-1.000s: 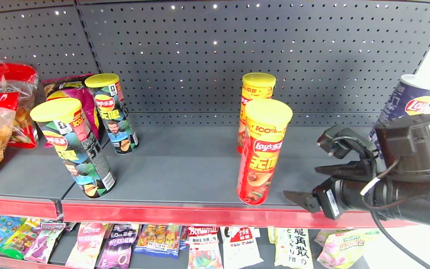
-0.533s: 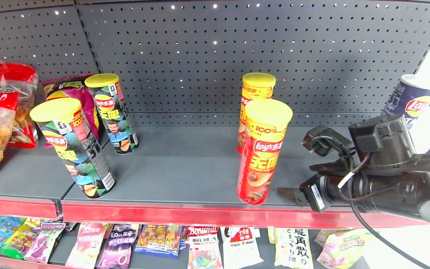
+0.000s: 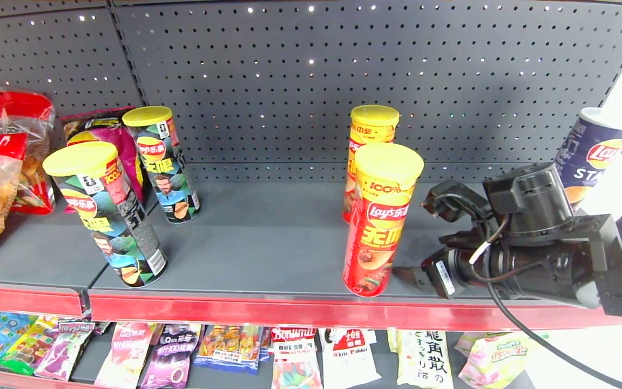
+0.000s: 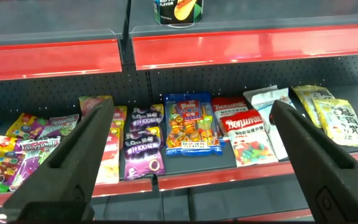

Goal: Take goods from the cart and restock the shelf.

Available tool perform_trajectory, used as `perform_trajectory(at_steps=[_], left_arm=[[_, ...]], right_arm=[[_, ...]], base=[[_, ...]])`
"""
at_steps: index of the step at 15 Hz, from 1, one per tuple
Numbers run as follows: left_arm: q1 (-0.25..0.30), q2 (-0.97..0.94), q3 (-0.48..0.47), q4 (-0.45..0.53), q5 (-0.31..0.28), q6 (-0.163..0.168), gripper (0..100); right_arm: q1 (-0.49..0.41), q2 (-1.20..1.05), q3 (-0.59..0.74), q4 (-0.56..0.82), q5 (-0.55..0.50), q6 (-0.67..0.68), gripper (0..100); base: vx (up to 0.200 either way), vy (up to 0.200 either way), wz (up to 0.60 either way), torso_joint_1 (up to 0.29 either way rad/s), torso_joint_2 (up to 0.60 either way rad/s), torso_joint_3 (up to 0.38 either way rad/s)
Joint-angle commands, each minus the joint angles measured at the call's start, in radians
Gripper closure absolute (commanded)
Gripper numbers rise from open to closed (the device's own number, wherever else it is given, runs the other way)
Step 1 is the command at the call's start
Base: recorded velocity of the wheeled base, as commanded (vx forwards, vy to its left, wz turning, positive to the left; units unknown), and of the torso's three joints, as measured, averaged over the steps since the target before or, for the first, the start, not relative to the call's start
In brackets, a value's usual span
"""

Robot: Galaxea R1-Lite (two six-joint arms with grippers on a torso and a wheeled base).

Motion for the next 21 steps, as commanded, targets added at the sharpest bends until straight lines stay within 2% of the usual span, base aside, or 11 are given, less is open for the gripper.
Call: perform_trajectory(at_steps=[1, 21], left_arm=[[0.000, 0.002, 0.000, 0.000, 0.000, 0.000, 0], [0.000, 0.002, 0.000, 0.000, 0.000, 0.000, 0]], right_arm=[[0.002, 0.023, -0.011, 0.001, -0.001, 0.000, 0], [0.006, 0.052, -0.023, 0.004, -0.001, -0.029, 0]], base=[[0.000, 0.000, 0.00, 0.000, 0.00, 0.000], [0.000, 0.000, 0.00, 0.000, 0.00, 0.000]])
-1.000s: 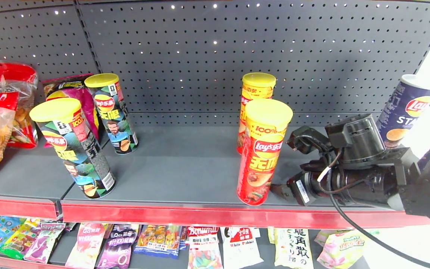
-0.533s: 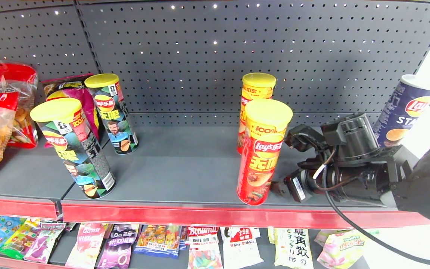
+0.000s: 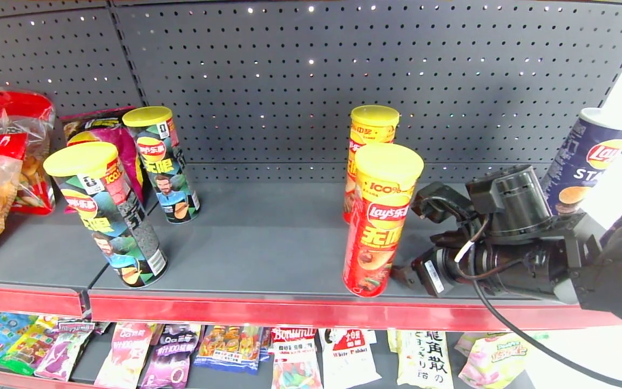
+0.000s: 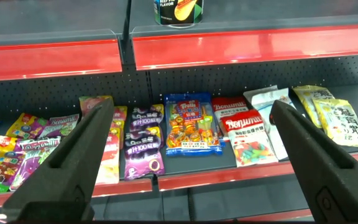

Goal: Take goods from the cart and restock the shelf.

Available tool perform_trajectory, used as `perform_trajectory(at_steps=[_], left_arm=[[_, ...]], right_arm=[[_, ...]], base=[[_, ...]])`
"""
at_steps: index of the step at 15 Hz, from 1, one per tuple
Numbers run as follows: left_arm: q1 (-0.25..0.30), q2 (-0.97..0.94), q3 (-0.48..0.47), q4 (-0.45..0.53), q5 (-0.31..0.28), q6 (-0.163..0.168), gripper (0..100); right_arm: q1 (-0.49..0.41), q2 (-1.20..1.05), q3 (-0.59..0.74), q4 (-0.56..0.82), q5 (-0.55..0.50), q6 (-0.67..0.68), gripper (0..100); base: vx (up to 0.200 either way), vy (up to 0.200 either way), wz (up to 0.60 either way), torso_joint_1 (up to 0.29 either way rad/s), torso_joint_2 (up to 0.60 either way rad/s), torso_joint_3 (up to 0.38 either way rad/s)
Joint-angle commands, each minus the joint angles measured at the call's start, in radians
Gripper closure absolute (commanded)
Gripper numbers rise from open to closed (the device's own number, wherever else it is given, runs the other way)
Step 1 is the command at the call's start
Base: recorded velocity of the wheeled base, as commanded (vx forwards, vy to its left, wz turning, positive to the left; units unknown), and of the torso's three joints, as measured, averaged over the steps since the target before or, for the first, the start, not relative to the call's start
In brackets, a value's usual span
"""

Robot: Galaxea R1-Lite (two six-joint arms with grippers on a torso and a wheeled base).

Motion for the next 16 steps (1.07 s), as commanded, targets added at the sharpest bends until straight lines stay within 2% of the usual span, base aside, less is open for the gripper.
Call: perform_trajectory(at_steps=[1, 16], left_arm=[[0.000, 0.002, 0.000, 0.000, 0.000, 0.000, 0], [0.000, 0.002, 0.000, 0.000, 0.000, 0.000, 0]], right_arm=[[0.005, -0.002, 0.002, 0.002, 0.000, 0.000, 0], [0.043, 0.000, 0.016, 0.004, -0.002, 0.000, 0]], base=[[0.000, 0.000, 0.00, 0.000, 0.00, 0.000], [0.000, 0.000, 0.00, 0.000, 0.00, 0.000]])
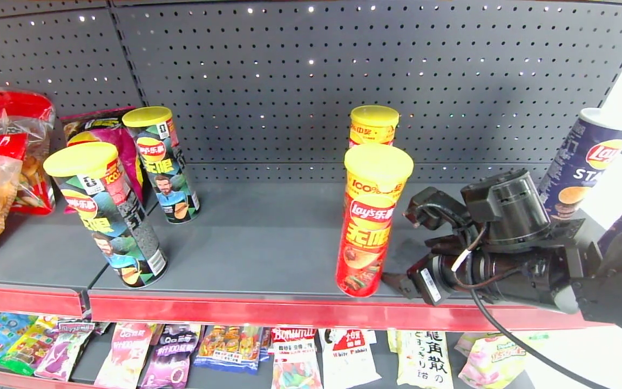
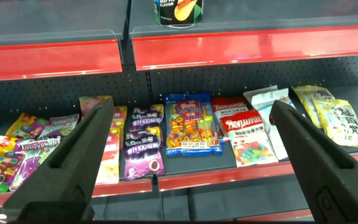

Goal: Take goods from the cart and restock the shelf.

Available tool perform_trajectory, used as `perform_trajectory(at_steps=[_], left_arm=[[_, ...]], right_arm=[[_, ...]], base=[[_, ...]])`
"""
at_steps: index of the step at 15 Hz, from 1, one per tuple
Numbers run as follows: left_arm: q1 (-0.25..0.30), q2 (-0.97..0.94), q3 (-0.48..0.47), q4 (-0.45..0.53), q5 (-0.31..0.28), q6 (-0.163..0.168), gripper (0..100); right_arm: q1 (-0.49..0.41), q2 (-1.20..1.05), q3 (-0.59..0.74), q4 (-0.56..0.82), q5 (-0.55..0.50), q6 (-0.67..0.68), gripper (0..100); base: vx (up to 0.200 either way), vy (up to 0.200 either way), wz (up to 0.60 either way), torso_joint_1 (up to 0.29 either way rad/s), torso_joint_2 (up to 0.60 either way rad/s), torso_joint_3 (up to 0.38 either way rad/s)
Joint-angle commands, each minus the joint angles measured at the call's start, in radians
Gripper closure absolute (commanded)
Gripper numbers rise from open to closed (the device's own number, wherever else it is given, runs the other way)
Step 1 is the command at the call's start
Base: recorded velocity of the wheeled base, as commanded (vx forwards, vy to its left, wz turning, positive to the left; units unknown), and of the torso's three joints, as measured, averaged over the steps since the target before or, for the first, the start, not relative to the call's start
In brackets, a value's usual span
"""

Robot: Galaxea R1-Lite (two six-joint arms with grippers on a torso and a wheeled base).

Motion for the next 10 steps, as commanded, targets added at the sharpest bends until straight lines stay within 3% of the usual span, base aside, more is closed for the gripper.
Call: perform_trajectory(at_steps=[1, 10], left_arm=[[0.000, 0.002, 0.000, 0.000, 0.000, 0.000, 0], [0.000, 0.002, 0.000, 0.000, 0.002, -0.001, 0]], right_arm=[[-0.003, 0.004, 0.001, 0.000, -0.001, -0.001, 0], [-0.016, 0.019, -0.010, -0.040, -0.021, -0.001, 0]], base=[[0.000, 0.000, 0.00, 0.000, 0.00, 0.000], [0.000, 0.000, 0.00, 0.000, 0.00, 0.000]])
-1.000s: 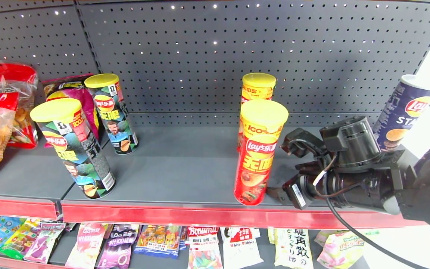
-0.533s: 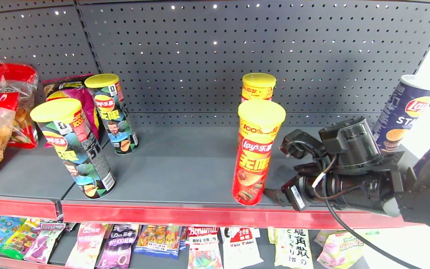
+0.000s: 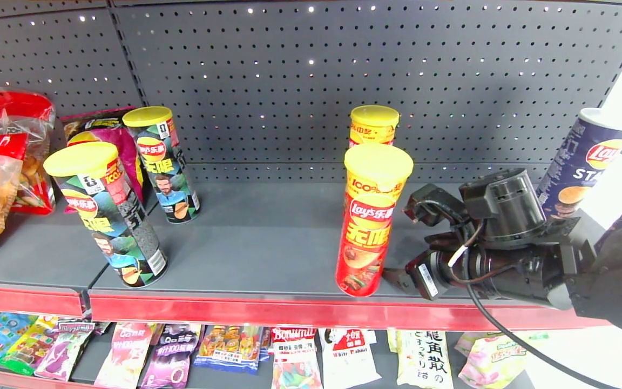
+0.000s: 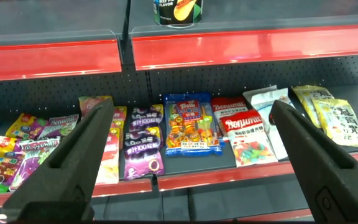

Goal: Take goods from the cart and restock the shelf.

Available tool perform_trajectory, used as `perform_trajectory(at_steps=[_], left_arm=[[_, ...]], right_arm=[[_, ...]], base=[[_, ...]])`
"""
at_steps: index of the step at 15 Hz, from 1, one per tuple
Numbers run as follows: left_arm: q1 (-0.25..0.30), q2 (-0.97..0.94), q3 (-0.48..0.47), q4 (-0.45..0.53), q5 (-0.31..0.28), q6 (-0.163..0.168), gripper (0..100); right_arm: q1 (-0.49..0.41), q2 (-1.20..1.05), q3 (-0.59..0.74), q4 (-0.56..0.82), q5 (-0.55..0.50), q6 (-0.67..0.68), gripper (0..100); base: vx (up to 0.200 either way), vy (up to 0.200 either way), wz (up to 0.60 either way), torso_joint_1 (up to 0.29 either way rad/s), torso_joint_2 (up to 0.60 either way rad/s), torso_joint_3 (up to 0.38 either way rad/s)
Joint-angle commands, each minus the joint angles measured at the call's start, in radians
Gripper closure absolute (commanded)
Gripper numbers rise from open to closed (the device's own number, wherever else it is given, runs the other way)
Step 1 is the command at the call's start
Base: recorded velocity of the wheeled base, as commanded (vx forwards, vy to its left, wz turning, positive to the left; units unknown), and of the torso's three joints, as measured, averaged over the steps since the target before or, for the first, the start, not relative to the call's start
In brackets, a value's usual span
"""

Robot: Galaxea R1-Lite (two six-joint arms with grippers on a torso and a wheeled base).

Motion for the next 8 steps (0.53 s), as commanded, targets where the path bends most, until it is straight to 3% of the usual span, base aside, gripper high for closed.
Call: perform_trajectory(at_steps=[1, 8], left_arm=[[0.000, 0.002, 0.000, 0.000, 0.000, 0.001, 0], [0.000, 0.002, 0.000, 0.000, 0.000, 0.001, 0]], right_arm=[[0.003, 0.007, 0.000, -0.006, 0.001, 0.001, 0], [0.009, 0.008, -0.006, -0.006, 0.001, 0.001, 0]], base=[[0.000, 0.000, 0.00, 0.000, 0.00, 0.000], [0.000, 0.000, 0.00, 0.000, 0.00, 0.000]])
